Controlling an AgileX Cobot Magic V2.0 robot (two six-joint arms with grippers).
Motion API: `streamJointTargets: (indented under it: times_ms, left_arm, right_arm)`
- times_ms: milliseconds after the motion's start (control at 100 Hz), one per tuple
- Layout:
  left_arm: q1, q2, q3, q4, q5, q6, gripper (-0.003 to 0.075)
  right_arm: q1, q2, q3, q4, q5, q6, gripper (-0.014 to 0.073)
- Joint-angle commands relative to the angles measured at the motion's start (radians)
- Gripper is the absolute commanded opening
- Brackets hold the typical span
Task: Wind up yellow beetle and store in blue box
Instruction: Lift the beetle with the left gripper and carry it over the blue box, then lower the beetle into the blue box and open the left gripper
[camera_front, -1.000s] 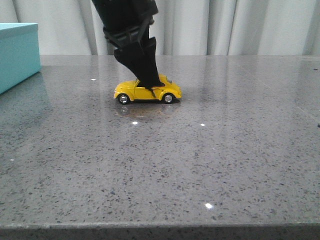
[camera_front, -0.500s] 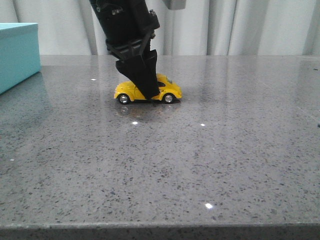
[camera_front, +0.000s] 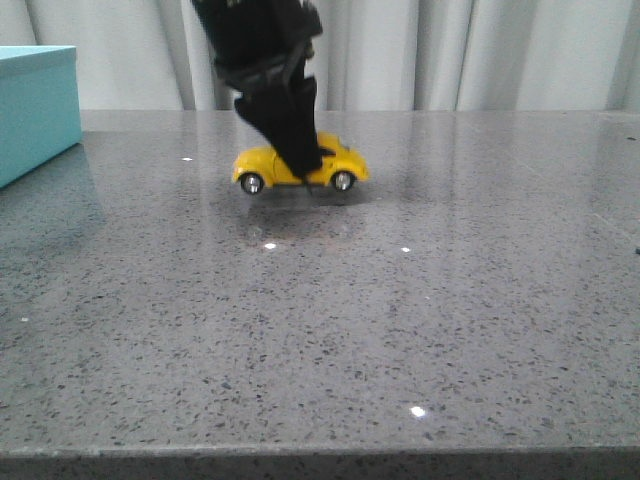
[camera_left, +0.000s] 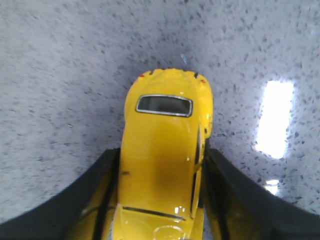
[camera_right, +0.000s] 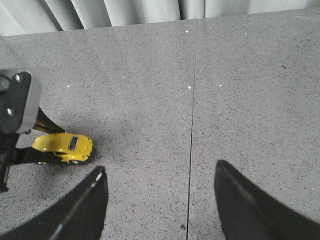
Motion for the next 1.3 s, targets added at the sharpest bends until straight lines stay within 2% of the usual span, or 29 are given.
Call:
streamJointTargets:
  times_ms: [0,130,230,400,580,700,910,1100,1290]
  left_arm:
    - [-0.005,-0.073,-0.103,0.000,0.003,-0.064,0.0167]
    - [0.021,-0.109,-0.190,0.075,0.009,-0.211,0.0167]
    - [0.070,-0.149,-0.236,0.162,0.009,-0.406,0.0167]
    - [0.216,-0.222,-0.240,0.278,0.064,-0.678,0.0167]
    - [0.395,-0.247,-0.240,0.287,0.209,-0.824,0.0167]
    - [0.494,-0.250,-0.220,0.285,0.232,-0.865,0.0167]
    - [0.595,-0.250,-0.133,0.285,0.223,-0.872,0.0167]
    - [0.655,-0.250,-0.001,0.285,0.134,-0.872,0.0167]
    - [0.673,-0.250,0.128,0.285,0.024,-0.872,0.0167]
  right_arm:
    - [-0.002,-0.007,-0.021,0.000,-0.062,-0.010,0.0467]
    - [-0.002,-0.007,-0.021,0.000,-0.062,-0.010,0.0467]
    - [-0.002,-0.007,-0.021,0.000,-0.062,-0.010,0.0467]
    - [-0.002,-0.007,-0.021,0.000,-0.062,-0.010,0.0467]
    - [-0.002,-0.007,-0.021,0.000,-0.063,-0.010,0.0467]
    - [-0.002,-0.007,-0.021,0.000,-0.071,-0.010,0.0467]
    - [-0.002,-0.007,-0.021,0.000,-0.070,-0.010,0.0467]
    - [-0.002,-0.007,-0.021,0.000,-0.070,-0.010,0.0467]
    - [-0.002,-0.007,-0.021,0.000,-0.070,-0.010,0.0467]
